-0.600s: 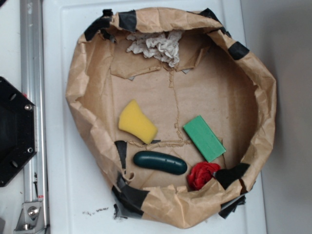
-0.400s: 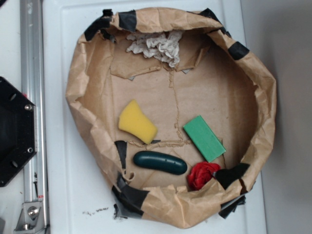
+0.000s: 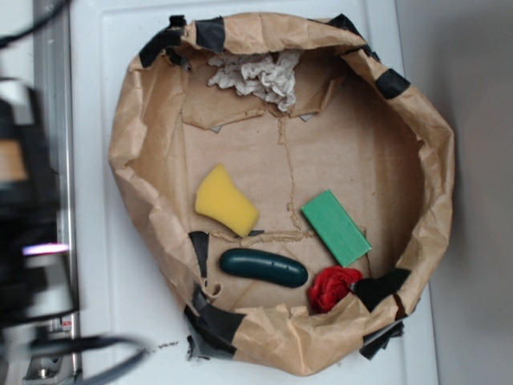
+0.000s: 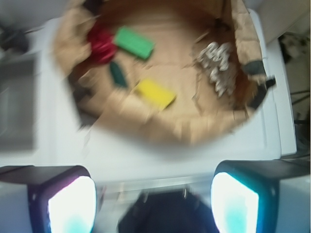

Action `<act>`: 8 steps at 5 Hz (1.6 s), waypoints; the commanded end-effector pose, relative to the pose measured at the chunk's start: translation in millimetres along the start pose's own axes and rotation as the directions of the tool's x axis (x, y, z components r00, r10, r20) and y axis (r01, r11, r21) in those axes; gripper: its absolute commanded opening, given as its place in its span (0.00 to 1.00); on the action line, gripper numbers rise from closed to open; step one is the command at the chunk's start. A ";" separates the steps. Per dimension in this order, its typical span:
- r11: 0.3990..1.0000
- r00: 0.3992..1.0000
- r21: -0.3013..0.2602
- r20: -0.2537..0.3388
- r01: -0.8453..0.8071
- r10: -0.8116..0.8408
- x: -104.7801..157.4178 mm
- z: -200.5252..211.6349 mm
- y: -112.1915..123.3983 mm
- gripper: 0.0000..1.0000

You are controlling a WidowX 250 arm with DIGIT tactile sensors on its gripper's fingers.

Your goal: Grab the white paper.

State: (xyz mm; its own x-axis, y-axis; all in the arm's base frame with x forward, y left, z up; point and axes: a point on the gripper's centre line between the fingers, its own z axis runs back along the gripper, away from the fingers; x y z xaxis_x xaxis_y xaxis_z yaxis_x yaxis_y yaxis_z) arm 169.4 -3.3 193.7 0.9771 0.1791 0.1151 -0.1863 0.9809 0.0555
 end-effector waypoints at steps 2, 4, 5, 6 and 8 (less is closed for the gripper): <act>0.764 0.749 0.120 0.343 -0.634 0.567 79.5 -84.4 32.4 1.00; 0.759 0.750 0.113 0.299 -0.642 0.590 95.8 -133.0 51.1 1.00; 0.759 0.750 0.113 0.299 -0.642 0.590 95.8 -133.0 51.1 1.00; 0.759 0.750 0.113 0.299 -0.642 0.590 95.8 -133.0 51.1 1.00; 0.759 0.750 0.113 0.299 -0.642 0.590 95.8 -133.0 51.1 1.00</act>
State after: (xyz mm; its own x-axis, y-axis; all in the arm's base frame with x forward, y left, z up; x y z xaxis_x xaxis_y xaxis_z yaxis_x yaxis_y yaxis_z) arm 267.0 56.7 58.4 0.6200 0.6831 0.3860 -0.7663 0.6328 0.1110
